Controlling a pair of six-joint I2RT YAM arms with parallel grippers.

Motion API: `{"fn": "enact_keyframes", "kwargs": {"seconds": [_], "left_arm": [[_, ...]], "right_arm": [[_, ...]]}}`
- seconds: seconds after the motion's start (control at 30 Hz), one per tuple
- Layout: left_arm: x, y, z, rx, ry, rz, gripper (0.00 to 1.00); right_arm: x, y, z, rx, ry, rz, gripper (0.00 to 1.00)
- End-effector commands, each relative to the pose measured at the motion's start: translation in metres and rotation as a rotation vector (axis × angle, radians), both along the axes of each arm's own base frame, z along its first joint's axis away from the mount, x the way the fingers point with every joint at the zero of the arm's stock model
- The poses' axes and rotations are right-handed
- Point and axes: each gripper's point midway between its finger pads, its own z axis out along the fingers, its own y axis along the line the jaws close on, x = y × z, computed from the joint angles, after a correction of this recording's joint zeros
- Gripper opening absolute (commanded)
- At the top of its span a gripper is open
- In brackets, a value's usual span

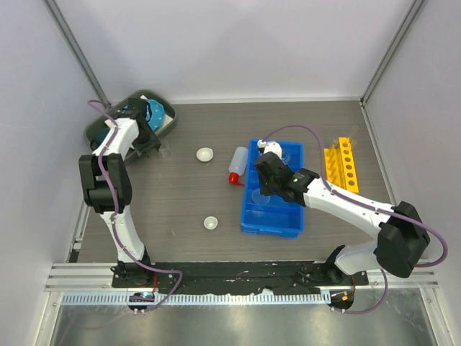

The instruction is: Organize the chemistry lab equipment

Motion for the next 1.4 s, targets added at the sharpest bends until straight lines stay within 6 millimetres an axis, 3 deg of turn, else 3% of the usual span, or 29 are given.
{"fn": "enact_keyframes", "kwargs": {"seconds": [0.0, 0.53, 0.57, 0.67, 0.77, 1.03, 1.37], "left_arm": [[0.015, -0.002, 0.018, -0.019, -0.068, -0.020, 0.45], [0.026, -0.003, 0.027, -0.034, -0.103, -0.014, 0.44], [0.027, -0.004, 0.028, -0.033, -0.104, -0.015, 0.44], [0.029, -0.002, 0.025, -0.024, -0.102, -0.012, 0.45], [0.032, -0.001, 0.022, -0.023, -0.102, -0.008, 0.45], [0.036, -0.001, 0.013, -0.027, -0.094, -0.001, 0.44], [0.040, -0.002, 0.002, -0.028, -0.081, 0.002, 0.40]], "right_arm": [[0.005, 0.014, 0.003, 0.069, -0.017, 0.004, 0.01], [0.007, 0.036, -0.023, 0.053, 0.021, 0.027, 0.01], [0.007, 0.038, -0.023, 0.057, 0.021, 0.030, 0.07], [0.007, 0.039, -0.021, 0.059, 0.012, 0.030, 0.41], [0.008, 0.039, -0.019, 0.059, 0.004, 0.031, 0.51], [0.005, 0.040, -0.012, 0.077, -0.013, 0.032, 0.58], [-0.006, 0.035, 0.007, 0.091, -0.052, 0.040, 0.58]]}}
